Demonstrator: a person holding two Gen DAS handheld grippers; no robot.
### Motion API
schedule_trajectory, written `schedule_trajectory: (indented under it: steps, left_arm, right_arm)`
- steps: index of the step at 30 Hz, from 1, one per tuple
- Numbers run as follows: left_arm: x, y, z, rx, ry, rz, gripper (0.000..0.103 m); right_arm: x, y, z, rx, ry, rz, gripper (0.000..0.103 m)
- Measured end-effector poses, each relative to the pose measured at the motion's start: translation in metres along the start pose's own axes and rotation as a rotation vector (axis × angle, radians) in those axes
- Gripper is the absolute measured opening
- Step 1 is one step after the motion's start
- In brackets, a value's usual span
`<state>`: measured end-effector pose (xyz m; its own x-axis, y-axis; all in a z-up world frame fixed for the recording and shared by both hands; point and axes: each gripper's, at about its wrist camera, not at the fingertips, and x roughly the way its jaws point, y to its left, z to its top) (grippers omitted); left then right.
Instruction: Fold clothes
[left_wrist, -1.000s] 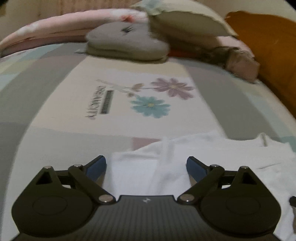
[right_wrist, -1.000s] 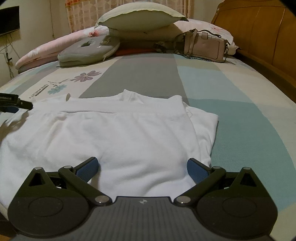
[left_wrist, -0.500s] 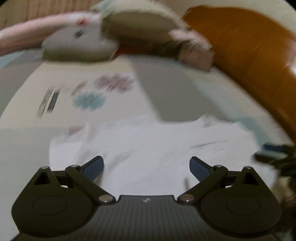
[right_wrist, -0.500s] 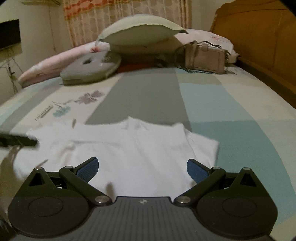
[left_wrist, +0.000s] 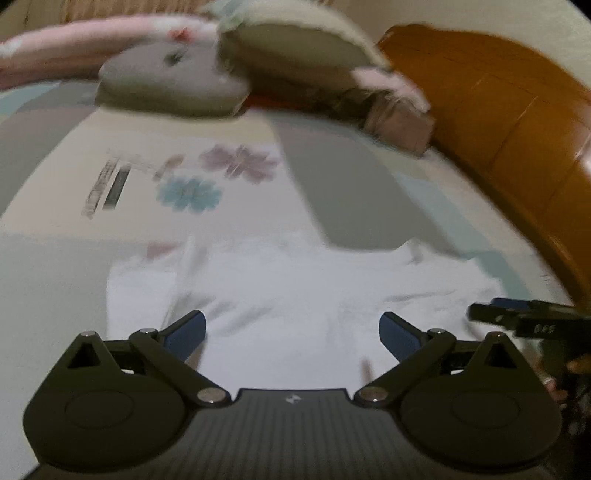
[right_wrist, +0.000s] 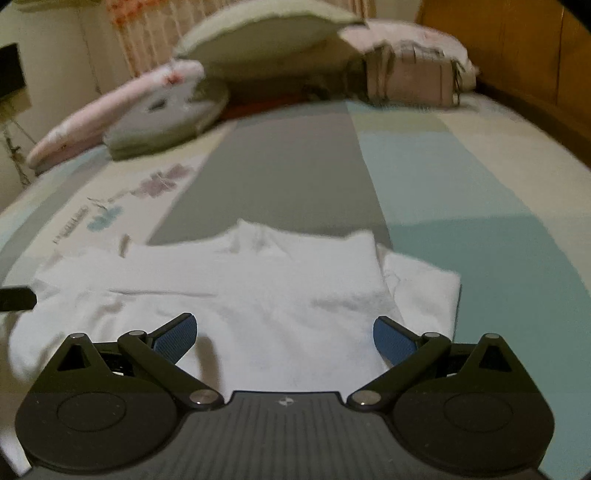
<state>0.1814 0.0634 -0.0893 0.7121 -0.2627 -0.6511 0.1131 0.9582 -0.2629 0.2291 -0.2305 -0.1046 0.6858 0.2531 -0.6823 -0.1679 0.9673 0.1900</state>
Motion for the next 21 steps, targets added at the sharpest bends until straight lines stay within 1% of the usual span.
schedule_trajectory:
  steps: [1,3,4,5,8,10,13,16,19,21]
  left_arm:
    - [-0.002,-0.002,0.0,0.004,0.002,0.007,0.1]
    - [-0.005,-0.005,-0.001,0.012,0.005,0.022,0.1]
    - [-0.006,-0.007,-0.001,0.016,0.007,0.029,0.1]
    - [-0.008,-0.008,-0.001,0.019,0.009,0.037,0.1]
    - [-0.012,-0.014,-0.002,0.031,0.015,0.059,0.101]
    - [-0.02,-0.019,-0.008,0.023,0.022,0.063,0.101]
    - [-0.028,-0.028,-0.023,0.023,0.051,0.095,0.101]
    - [-0.034,-0.038,-0.04,0.054,0.09,0.135,0.101]
    - [-0.036,-0.047,-0.06,0.085,0.129,0.141,0.101]
    - [-0.036,-0.049,-0.072,0.092,0.154,0.144,0.101]
  right_arm:
    - [0.0,0.0,-0.001,-0.011,-0.006,0.004,0.103]
    - [-0.003,0.002,0.003,-0.019,0.016,0.006,0.103]
    - [-0.005,0.003,0.005,-0.021,0.028,0.008,0.103]
    - [-0.01,0.002,0.008,0.004,0.055,0.016,0.103]
    - [-0.039,0.009,0.001,-0.003,0.02,0.044,0.103]
    - [-0.058,0.014,-0.004,-0.011,-0.001,0.059,0.103]
    - [-0.072,0.038,-0.027,-0.162,0.029,-0.044,0.103]
    - [-0.076,0.055,-0.06,-0.25,0.084,-0.062,0.103]
    - [-0.071,0.061,-0.085,-0.269,0.126,-0.094,0.103]
    - [-0.075,0.054,-0.089,-0.198,0.114,-0.082,0.103]
